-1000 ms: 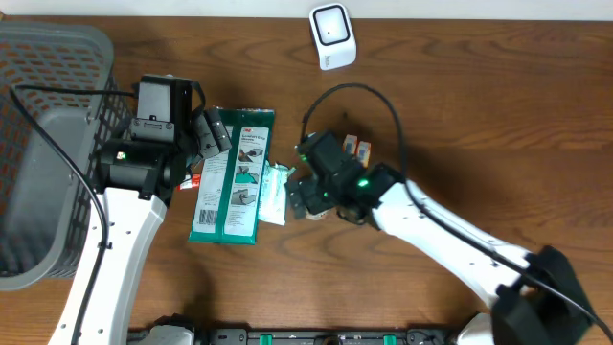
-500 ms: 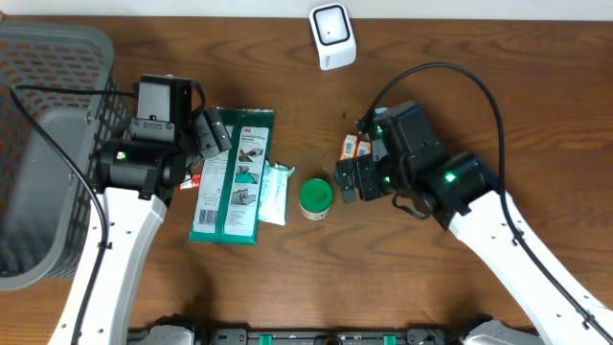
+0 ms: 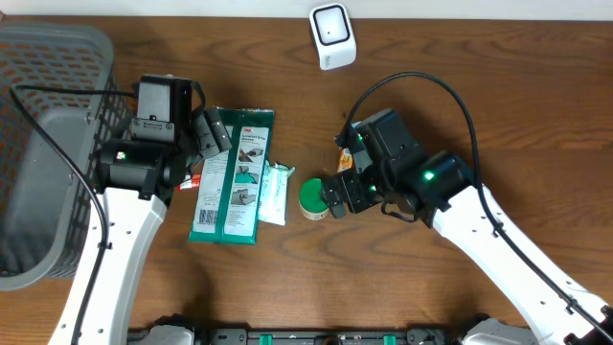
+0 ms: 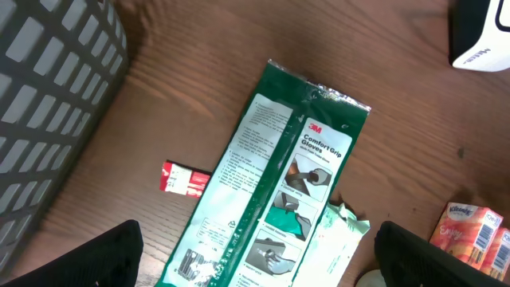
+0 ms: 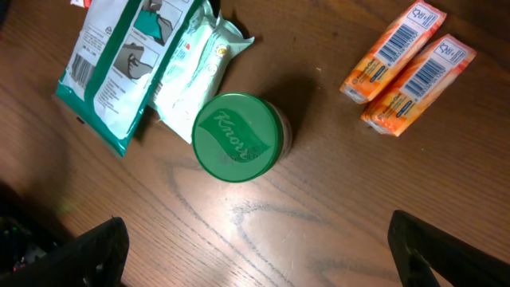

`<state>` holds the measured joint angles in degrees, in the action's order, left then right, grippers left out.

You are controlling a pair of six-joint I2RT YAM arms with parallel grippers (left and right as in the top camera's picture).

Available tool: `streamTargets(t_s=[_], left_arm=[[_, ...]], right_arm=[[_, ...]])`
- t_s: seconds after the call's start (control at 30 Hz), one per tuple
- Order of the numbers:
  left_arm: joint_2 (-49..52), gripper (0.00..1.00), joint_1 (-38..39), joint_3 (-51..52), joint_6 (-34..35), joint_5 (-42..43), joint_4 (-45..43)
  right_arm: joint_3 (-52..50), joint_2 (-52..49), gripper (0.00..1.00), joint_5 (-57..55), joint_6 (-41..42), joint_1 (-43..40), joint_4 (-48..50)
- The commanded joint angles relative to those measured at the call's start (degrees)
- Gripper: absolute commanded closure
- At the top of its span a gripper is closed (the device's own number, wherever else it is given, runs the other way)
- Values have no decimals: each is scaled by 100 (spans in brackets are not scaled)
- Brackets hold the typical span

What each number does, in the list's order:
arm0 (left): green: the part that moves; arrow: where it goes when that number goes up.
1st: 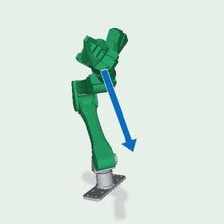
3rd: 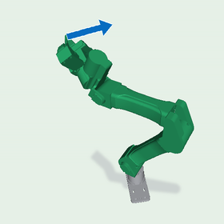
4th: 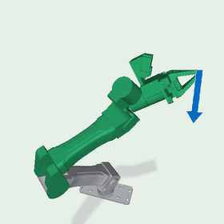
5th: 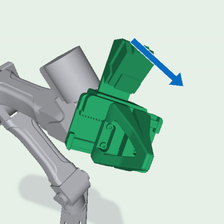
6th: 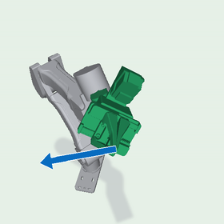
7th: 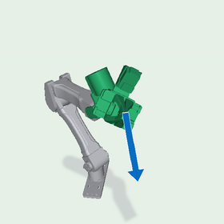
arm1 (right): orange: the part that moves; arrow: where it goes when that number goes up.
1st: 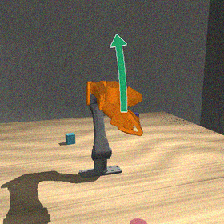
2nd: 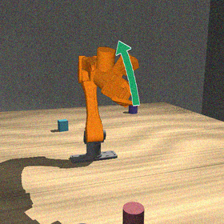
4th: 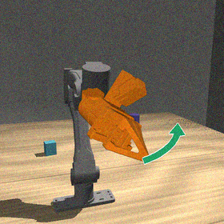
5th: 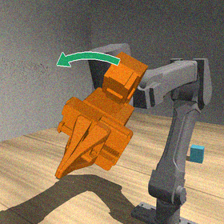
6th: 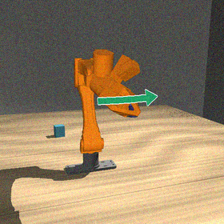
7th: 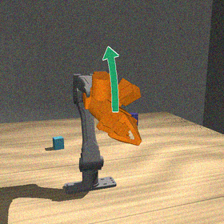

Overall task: Scan the item barcode
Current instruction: 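Raise the right gripper and reposition it above the upright jar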

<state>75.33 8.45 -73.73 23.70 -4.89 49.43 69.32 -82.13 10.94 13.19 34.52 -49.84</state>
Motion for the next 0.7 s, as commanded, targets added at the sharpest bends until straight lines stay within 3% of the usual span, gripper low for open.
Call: streamTargets(t_s=[0.0,0.43,0.67], left_arm=[[-11,7,-13,-74,-92,-74,-4],[-11,7,-13,-74,-92,-74,-4],[-11,7,-13,-74,-92,-74,-4]], right_arm=[[20,-39,1,50,-109,42,37],[153,-39,1,289,-444,-11,20],[1742,-81,1,348,-470,-260,-1119]])
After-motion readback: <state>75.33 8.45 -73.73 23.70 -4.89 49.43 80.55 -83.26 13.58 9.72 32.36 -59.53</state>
